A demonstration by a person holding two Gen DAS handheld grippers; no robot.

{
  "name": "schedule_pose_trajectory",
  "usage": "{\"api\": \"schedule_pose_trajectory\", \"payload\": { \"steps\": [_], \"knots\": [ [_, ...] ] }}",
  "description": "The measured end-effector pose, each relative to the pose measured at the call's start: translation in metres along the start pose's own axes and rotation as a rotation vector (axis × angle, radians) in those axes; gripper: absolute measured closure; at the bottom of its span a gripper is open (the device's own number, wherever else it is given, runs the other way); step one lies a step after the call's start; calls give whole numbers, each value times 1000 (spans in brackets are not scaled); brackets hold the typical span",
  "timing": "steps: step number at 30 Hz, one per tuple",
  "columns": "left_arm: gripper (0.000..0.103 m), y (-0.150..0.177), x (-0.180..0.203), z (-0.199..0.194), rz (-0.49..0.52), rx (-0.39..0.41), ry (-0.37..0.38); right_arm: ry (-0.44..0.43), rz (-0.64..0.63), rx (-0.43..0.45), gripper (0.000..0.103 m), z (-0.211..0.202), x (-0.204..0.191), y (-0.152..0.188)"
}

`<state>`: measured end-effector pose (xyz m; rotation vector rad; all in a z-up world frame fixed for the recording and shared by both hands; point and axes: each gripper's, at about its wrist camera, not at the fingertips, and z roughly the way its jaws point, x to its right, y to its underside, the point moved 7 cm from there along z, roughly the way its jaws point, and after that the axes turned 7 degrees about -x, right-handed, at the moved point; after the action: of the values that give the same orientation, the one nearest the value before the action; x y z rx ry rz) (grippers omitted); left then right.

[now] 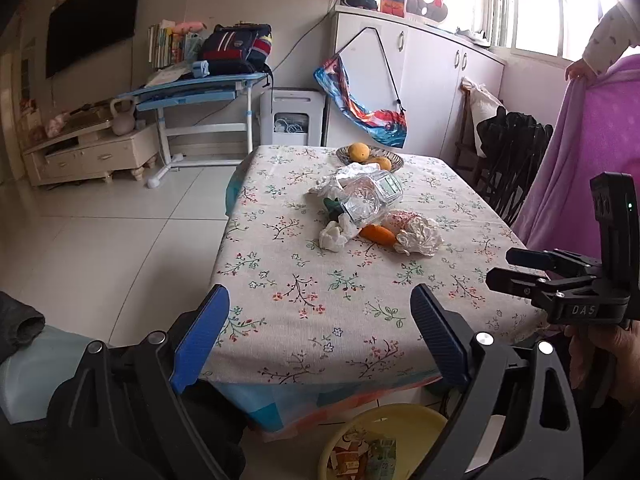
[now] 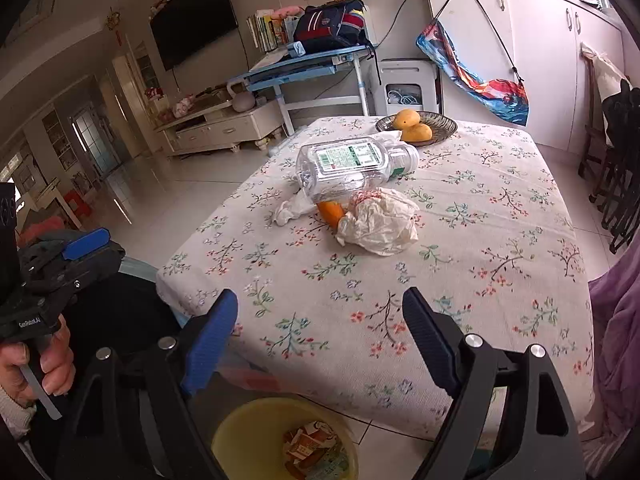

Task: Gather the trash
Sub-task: 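Move both tools back over the table toward the crumpled tissue, then grasp the crumpled tissue with the right tool while the left tool grasps a tissue scrap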

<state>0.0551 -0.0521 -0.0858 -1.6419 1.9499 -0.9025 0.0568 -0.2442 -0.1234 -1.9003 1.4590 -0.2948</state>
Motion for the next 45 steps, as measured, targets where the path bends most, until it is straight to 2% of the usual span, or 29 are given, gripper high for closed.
{"api": "schedule_pose_trajectory", "payload": {
  "steps": [6,11,15,20,22,23,24,26,29,33,38,41,45],
  "knots": [
    [14,-31,3,59,1,-54,10,32,-5,-34,22,29,21,-28],
    [16,-53,5,121,-42,-125,13,50,38,-65,22,59,39,-41],
    [22,-63,7,167,-48,-183,9,60,83,-93,22,80,55,-50],
    [40,-58,7,207,-37,-249,-4,36,138,-123,24,103,65,-56],
    [50,-60,10,208,-34,-238,17,20,122,-133,38,110,60,-55],
    [68,-61,12,209,-36,-238,49,11,113,-139,46,111,57,-55],
    [76,-61,13,211,-40,-251,78,-3,112,-144,51,110,54,-55],
    [80,-61,15,206,-37,-247,88,-4,102,-137,56,103,51,-56],
    [82,-56,16,192,-33,-251,105,-8,104,-125,60,90,49,-53],
    [82,-47,16,159,-28,-225,136,-34,108,-104,61,67,43,-45],
    [82,-26,19,115,-8,-210,166,-127,72,-113,61,33,15,-27],
    [82,-7,23,90,30,-226,179,-205,2,-185,61,15,-17,4],
    [82,30,33,62,98,-284,199,-250,-163,-384,60,9,-64,71]
  ]
}}
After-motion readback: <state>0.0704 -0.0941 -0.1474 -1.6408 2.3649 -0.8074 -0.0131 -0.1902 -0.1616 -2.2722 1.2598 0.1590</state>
